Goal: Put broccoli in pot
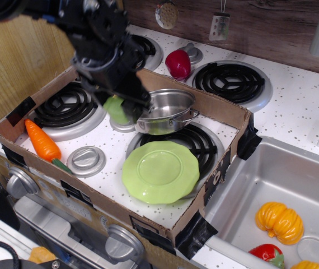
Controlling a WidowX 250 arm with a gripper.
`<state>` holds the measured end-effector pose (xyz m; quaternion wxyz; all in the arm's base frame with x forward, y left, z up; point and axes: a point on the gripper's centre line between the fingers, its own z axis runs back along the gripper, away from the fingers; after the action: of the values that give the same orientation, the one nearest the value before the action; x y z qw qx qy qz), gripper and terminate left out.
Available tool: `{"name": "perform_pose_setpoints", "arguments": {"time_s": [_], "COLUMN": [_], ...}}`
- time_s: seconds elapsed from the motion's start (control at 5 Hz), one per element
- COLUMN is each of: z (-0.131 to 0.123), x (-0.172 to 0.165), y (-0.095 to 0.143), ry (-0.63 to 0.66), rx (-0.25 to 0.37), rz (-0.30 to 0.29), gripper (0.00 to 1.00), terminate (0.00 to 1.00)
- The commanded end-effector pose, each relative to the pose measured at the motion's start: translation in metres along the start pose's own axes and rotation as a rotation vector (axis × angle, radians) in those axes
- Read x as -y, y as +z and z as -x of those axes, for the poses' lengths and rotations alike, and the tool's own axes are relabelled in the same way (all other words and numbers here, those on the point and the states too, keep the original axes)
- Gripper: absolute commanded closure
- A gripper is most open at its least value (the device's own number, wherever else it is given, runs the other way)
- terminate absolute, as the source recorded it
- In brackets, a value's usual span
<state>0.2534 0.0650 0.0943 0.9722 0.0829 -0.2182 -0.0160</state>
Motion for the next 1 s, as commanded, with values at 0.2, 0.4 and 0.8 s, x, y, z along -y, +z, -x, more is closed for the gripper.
{"name": "perform_pose_setpoints", "arguments": {"time_s": [0.2, 0.4, 0.8], "z": [-0.065, -0.08, -0.078], "x": [-0.005, -0.003, 0.01], "y": [-0.017, -0.017, 0.008], "ry": [-0.081, -0.109, -0.133], "rx": [0.252, 0.281, 0.26], "rz": [0.064, 0.081, 0.103], "gripper": [1.0, 1.0, 0.0], "terminate": [0.0, 0.0, 0.0]}}
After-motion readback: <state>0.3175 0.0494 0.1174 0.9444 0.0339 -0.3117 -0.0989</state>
